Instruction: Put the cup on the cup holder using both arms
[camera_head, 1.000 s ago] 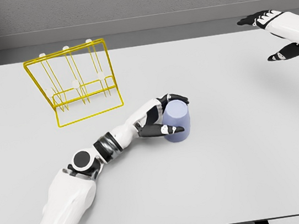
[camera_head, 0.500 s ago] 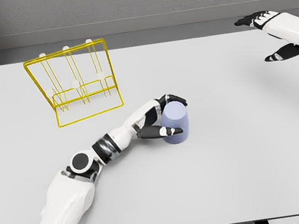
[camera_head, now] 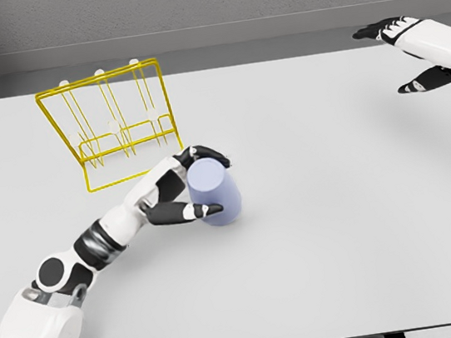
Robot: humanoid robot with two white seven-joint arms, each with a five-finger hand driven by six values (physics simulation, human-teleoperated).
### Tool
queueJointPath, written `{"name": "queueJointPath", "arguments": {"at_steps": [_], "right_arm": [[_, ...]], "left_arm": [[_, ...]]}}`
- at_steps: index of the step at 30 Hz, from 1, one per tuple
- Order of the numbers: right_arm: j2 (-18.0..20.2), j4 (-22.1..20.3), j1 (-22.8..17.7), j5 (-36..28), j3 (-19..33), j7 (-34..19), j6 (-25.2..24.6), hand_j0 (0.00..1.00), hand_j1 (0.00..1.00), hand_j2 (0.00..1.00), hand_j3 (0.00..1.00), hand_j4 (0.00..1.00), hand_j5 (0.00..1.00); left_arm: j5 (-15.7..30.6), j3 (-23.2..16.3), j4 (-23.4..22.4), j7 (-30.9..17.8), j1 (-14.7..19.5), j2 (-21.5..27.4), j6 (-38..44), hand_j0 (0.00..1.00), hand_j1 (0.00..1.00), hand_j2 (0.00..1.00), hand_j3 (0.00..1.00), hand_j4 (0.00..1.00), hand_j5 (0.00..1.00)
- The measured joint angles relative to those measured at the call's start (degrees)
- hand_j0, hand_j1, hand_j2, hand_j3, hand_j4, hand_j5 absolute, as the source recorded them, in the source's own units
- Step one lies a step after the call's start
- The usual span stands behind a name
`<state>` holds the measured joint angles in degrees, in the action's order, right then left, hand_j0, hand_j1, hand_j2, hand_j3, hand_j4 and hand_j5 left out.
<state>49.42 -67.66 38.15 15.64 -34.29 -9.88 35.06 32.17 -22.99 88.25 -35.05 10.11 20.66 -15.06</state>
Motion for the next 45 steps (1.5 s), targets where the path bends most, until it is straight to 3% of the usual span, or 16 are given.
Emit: {"name": "queueJointPath", "arguments": {"at_steps": [5, 9, 15, 27, 39, 45], "right_arm": [[-0.02, 0.00, 0.09, 0.01, 0.00, 0.00, 0.00, 1.00, 1.00, 1.00, 1.00, 1.00, 1.00], [-0.06, 0.00, 0.09, 0.02, -0.04, 0.00, 0.00, 1.00, 1.00, 1.00, 1.00, 1.00, 1.00], [-0.10, 0.00, 0.09, 0.01, -0.04, 0.00, 0.00, 1.00, 1.00, 1.00, 1.00, 1.00, 1.00], [-0.09, 0.16, 0.17, -0.04, 0.04, 0.00, 0.00, 1.00, 1.00, 1.00, 1.00, 1.00, 1.00], [-0.06, 0.18, 0.17, -0.05, 0.13, 0.00, 0.00, 1.00, 1.00, 1.00, 1.00, 1.00, 1.00], [-0.04, 0.18, 0.26, -0.05, 0.14, 0.00, 0.00, 1.00, 1.00, 1.00, 1.00, 1.00, 1.00]], "left_arm": [[6.18, 3.99, 6.56, 0.00, -3.96, 8.26, 0.20, 0.48, 0.48, 0.48, 0.48, 0.48, 0.48], [9.13, 5.99, 9.59, 0.01, -4.04, 11.55, 0.23, 0.48, 0.48, 0.48, 0.48, 0.48, 0.48], [11.17, 8.74, 10.54, 0.01, -2.37, 12.99, 0.24, 0.48, 0.48, 0.48, 0.48, 0.48, 0.48], [13.77, 11.71, 10.06, 0.00, 3.60, 14.35, 0.99, 0.46, 0.46, 0.46, 0.46, 0.46, 0.46], [14.10, 11.56, 3.95, 0.00, 11.25, 13.97, 3.22, 0.45, 0.45, 0.45, 0.45, 0.45, 0.45], [13.67, 11.27, 1.26, 0.01, 12.48, 13.46, 4.05, 0.44, 0.44, 0.44, 0.44, 0.44, 0.44]]}}
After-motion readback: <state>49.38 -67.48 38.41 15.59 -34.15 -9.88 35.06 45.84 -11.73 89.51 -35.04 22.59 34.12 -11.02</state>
